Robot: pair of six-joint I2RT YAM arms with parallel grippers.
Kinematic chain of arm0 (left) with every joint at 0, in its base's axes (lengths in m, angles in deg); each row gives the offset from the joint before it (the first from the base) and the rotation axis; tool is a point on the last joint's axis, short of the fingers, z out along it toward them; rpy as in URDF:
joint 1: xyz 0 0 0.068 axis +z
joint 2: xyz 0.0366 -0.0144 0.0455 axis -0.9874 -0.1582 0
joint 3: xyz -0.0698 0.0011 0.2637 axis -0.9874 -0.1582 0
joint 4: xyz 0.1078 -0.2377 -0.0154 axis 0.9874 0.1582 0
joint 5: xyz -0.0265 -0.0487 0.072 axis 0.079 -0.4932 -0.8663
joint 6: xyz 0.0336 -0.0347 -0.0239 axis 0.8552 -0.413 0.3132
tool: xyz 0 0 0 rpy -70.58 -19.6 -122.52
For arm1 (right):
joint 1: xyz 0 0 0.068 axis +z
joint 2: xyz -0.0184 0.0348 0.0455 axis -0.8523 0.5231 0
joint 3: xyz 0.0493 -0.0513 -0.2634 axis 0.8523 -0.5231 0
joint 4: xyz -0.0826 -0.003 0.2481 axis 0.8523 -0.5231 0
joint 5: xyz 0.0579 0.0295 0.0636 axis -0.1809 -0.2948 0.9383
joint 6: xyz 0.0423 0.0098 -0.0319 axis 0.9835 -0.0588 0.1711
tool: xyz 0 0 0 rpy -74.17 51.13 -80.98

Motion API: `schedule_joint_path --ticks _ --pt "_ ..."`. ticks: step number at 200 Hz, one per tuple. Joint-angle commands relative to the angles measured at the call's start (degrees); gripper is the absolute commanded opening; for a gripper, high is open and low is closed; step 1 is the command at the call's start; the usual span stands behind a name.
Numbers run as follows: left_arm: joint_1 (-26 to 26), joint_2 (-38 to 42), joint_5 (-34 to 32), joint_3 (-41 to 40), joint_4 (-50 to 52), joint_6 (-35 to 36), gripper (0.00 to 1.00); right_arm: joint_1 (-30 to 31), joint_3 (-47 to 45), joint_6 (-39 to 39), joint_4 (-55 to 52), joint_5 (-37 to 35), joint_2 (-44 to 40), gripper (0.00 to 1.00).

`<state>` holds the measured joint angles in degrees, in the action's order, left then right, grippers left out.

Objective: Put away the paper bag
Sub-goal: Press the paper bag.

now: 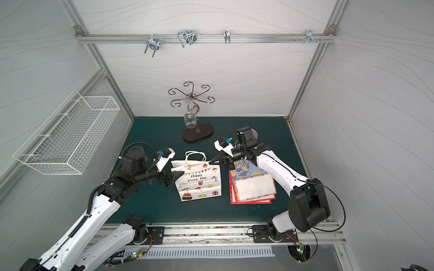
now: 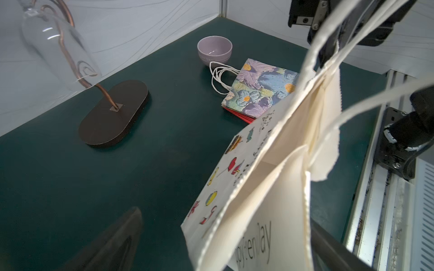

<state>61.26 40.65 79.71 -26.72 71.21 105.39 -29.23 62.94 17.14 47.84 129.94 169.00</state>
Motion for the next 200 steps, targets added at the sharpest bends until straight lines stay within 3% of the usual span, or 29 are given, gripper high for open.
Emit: schedule_joint_path --ticks 1,23,94,108,115,132,153,200 --pt "0.8 -0.2 8.5 -0.5 -5.5 2.6 1.0 0.3 1.6 -0.7 -2.1 1.6 1.1 0.0" --pt "0.9 -0.2 12.0 -1.7 -5.9 4.4 0.92 0.4 2.7 -0.5 -2.6 1.3 1.8 0.0" --pt "0.9 0.4 19.2 -1.8 -5.1 5.6 0.2 0.4 2.7 3.4 -1.4 -0.5 1.1 0.01" --pt "0.9 0.4 20.1 -0.8 -3.8 6.1 0.0 0.4 2.8 5.1 -0.4 -0.7 0.0 0.04" --pt "0.9 0.6 20.3 -0.2 -3.2 6.5 0.0 0.4 2.9 5.6 -0.4 -0.9 -0.3 0.05" --pt "0.9 0.7 20.8 0.9 -2.3 6.3 0.0 0.4 2.9 8.2 0.2 -2.4 -2.1 0.21" --pt "0.9 1.2 21.3 2.4 -1.7 5.3 0.0 0.2 2.2 10.4 0.1 -5.4 -5.8 0.5" --pt "0.9 2.4 22.2 6.2 -0.1 1.8 0.0 -5.5 -5.0 19.6 6.9 -7.2 -17.9 0.8"
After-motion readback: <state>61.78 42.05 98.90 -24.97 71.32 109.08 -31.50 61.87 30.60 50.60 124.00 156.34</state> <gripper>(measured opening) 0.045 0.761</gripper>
